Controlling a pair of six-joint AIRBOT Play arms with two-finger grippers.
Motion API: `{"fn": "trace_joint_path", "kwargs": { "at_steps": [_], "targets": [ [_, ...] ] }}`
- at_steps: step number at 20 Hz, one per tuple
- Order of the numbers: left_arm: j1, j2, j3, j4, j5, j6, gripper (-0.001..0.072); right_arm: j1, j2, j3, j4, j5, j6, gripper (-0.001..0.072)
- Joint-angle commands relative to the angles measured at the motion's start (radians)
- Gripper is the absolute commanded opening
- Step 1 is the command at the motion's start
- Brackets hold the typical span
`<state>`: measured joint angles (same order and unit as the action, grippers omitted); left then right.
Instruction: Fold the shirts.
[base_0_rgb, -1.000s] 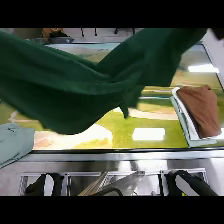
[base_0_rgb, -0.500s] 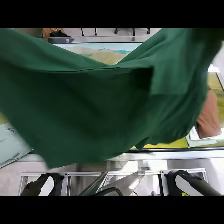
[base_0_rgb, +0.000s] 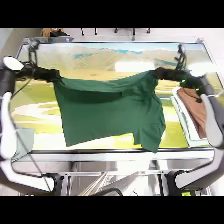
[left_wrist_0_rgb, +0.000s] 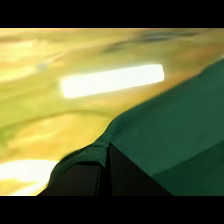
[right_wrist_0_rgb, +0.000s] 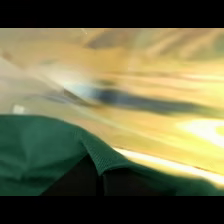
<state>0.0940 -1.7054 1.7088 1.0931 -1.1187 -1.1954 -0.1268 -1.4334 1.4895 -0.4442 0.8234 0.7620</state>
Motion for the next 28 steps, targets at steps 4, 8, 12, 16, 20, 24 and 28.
{"fn": "trace_joint_path", "kwargs": {
  "at_steps": [4,8,12,16,20,24,28],
  "targets": [
    [0.000,-0.305,0.304,0.041,-0.081,-0.053,0.0013,-0.004,-0.276,0.227,-0.012,-0.057,-0.038,0.0016],
    [0.000,-0.314,0.324,0.116,-0.172,-0.118,0.0013,-0.041,-0.277,0.302,-0.124,0.023,-0.010,0.0016],
    [-0.014,-0.313,0.239,0.144,-0.151,-0.138,0.0013,-0.072,-0.278,0.304,-0.236,0.111,0.000,0.0016],
    [-0.047,-0.313,0.160,0.146,-0.055,-0.137,0.0014,-0.071,-0.298,0.303,-0.305,0.139,0.012,0.0016],
    [-0.058,-0.315,0.124,0.146,0.016,-0.114,0.0014,-0.070,-0.332,0.303,-0.305,0.149,0.012,0.0017],
    [-0.056,-0.315,0.121,0.145,0.022,-0.114,0.0017,-0.059,-0.337,0.303,-0.305,0.153,0.008,0.0019],
    [-0.052,-0.309,0.166,0.147,-0.057,-0.127,0.0663,-0.051,-0.307,0.304,-0.306,0.179,0.008,0.0370]
  ]
}}
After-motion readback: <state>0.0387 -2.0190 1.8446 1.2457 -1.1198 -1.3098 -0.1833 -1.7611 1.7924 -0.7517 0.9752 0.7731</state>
